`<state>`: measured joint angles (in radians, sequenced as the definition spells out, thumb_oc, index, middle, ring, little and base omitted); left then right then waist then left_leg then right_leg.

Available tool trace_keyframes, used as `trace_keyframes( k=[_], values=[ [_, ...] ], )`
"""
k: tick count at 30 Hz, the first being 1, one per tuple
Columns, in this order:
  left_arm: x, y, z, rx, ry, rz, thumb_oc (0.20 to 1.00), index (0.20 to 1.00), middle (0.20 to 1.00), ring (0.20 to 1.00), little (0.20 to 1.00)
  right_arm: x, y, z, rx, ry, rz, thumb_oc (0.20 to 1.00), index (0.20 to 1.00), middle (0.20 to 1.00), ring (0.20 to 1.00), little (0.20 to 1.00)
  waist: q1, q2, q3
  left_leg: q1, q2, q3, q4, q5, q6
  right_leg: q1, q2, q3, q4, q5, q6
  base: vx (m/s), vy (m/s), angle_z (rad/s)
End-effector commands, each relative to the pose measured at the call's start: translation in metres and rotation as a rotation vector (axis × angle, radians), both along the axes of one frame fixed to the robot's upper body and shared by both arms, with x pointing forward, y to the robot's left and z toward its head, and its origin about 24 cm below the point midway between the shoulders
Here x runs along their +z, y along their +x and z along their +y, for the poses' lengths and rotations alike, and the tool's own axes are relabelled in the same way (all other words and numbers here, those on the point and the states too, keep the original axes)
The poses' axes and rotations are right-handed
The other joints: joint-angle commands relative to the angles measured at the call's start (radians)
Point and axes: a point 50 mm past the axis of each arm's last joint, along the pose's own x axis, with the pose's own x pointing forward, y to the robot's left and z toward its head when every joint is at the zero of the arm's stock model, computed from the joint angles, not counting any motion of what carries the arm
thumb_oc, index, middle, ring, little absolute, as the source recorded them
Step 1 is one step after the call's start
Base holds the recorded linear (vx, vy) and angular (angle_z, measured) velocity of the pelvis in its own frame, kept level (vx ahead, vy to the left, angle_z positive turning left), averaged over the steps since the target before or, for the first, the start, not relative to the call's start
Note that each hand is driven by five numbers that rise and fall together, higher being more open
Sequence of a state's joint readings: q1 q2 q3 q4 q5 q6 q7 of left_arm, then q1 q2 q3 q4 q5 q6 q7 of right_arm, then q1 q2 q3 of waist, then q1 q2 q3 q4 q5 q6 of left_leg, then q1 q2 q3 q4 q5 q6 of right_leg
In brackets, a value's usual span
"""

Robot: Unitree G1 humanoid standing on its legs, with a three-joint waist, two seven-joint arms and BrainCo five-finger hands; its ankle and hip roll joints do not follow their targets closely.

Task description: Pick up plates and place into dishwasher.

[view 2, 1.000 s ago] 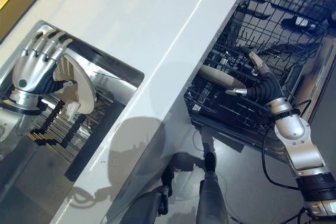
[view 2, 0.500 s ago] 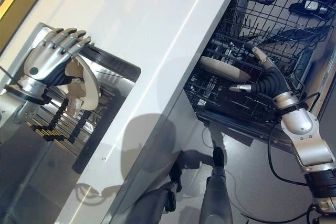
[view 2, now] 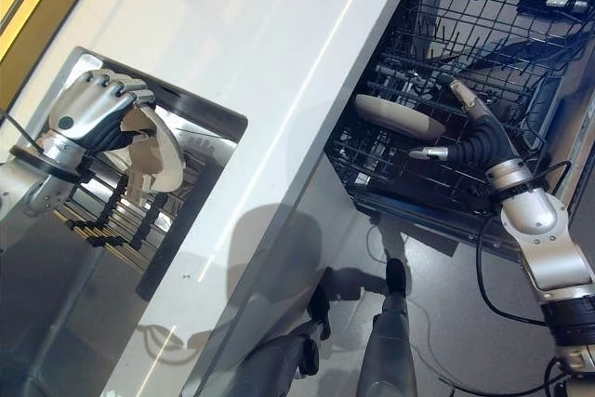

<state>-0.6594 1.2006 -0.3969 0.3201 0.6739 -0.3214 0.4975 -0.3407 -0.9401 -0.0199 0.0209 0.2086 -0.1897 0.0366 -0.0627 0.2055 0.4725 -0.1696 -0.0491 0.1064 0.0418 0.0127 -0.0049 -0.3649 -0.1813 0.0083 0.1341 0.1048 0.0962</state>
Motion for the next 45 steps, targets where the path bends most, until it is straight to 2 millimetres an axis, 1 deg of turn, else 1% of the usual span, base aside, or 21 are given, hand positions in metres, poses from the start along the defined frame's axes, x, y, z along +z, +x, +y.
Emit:
trace_keyframes(
  k=[1,8,12,15,18,23,26,28,34,40,45],
  values=[
    [-0.027,-0.001,0.010,0.040,-0.017,0.102,0.200,0.200,0.200,0.200,0.200,0.028,-0.007,0.006,0.038,-0.026,-0.111,1.000,1.000,1.000,1.000,1.000,-0.013,-0.066,-0.045,-0.066,-0.006,-0.041,0.068,-0.027,-0.027,0.061,-0.103,-0.039,-0.009,-0.040,0.069,0.00,0.000,0.00],
    [-0.032,-0.006,0.018,0.063,-0.039,0.085,0.200,0.200,0.200,0.200,0.200,0.026,-0.008,0.003,0.036,-0.013,-0.102,1.000,1.000,1.000,1.000,1.000,-0.002,-0.074,-0.057,-0.054,-0.003,-0.052,0.062,-0.029,-0.029,0.074,-0.103,-0.050,-0.013,-0.043,0.069,0.00,-0.006,0.01],
    [-0.032,-0.008,0.027,0.122,-0.050,0.023,0.200,0.200,0.200,0.200,0.200,0.025,-0.008,0.002,0.037,-0.012,-0.099,1.000,1.000,1.000,1.000,1.000,0.004,-0.074,-0.063,-0.057,-0.002,-0.058,0.060,-0.026,-0.031,0.072,-0.103,-0.055,-0.014,-0.043,0.069,0.00,0.000,0.00],
    [-0.031,-0.009,0.039,0.192,-0.088,-0.064,0.200,0.200,0.200,0.200,0.200,0.028,-0.007,0.003,0.039,-0.013,-0.102,1.000,1.000,1.000,1.000,1.000,0.007,-0.077,-0.058,-0.067,0.000,-0.062,0.059,-0.020,-0.031,0.061,-0.100,-0.054,-0.009,-0.043,0.067,-0.03,-0.005,0.01],
    [-0.026,-0.012,0.046,0.231,-0.124,-0.175,0.200,0.200,0.200,0.200,0.200,0.025,-0.007,0.005,0.034,0.005,-0.114,1.000,1.000,1.000,1.000,1.000,0.014,-0.087,-0.051,-0.080,0.002,-0.071,0.056,-0.013,-0.029,0.048,-0.092,-0.055,-0.006,-0.042,0.064,-0.07,-0.048,0.02],
    [-0.021,-0.018,0.057,0.289,-0.279,-0.401,0.200,0.200,0.200,0.200,0.200,0.018,-0.007,0.012,0.034,0.031,-0.124,1.000,1.000,1.000,1.000,1.000,0.025,-0.108,-0.048,-0.087,0.004,-0.080,0.047,-0.007,-0.026,0.041,-0.084,-0.065,-0.004,-0.043,0.059,-0.05,-0.044,0.08],
    [-0.018,-0.023,0.058,0.301,-0.357,-0.510,0.200,0.200,0.200,0.200,0.200,0.012,-0.007,0.017,0.039,0.050,-0.129,1.000,1.000,1.000,1.000,1.000,0.033,-0.124,-0.054,-0.087,0.004,-0.086,0.049,-0.009,-0.025,0.041,-0.082,-0.070,-0.001,-0.045,0.058,-0.03,-0.047,0.06],
    [-0.020,-0.026,0.057,0.303,-0.387,-0.566,0.200,0.200,0.200,0.200,0.200,0.008,-0.007,0.021,0.046,0.060,-0.128,1.000,1.000,1.000,1.000,1.000,0.037,-0.134,-0.061,-0.083,0.006,-0.089,0.049,-0.012,-0.024,0.044,-0.080,-0.072,0.002,-0.047,0.058,0.00,-0.042,0.10],
    [-0.024,-0.032,0.056,0.329,-0.418,-0.639,0.200,0.200,0.200,0.200,0.200,0.003,-0.007,0.028,0.063,0.067,-0.122,1.000,1.000,1.000,1.000,1.000,0.044,-0.156,-0.080,-0.071,0.012,-0.092,0.042,-0.018,-0.025,0.054,-0.069,-0.072,0.001,-0.053,0.057,0.00,-0.016,0.02],
    [-0.014,-0.041,0.060,0.331,-0.508,-0.798,0.200,0.200,0.200,0.200,0.200,0.002,-0.007,0.036,0.087,0.087,-0.141,1.000,1.000,1.000,1.000,1.000,0.057,-0.181,-0.085,-0.077,0.022,-0.097,0.036,-0.018,-0.023,0.047,-0.053,-0.077,0.000,-0.052,0.056,-0.03,-0.054,0.01],
    [-0.012,-0.044,0.059,0.318,-0.560,-0.863,0.200,0.200,0.200,0.200,0.200,-0.001,-0.008,0.042,0.104,0.104,-0.152,1.000,1.000,1.000,1.000,1.000,0.064,-0.196,-0.090,-0.075,0.029,-0.100,0.028,-0.016,-0.022,0.051,-0.041,-0.084,-0.004,-0.053,0.054,-0.03,-0.057,0.00]
  ],
)
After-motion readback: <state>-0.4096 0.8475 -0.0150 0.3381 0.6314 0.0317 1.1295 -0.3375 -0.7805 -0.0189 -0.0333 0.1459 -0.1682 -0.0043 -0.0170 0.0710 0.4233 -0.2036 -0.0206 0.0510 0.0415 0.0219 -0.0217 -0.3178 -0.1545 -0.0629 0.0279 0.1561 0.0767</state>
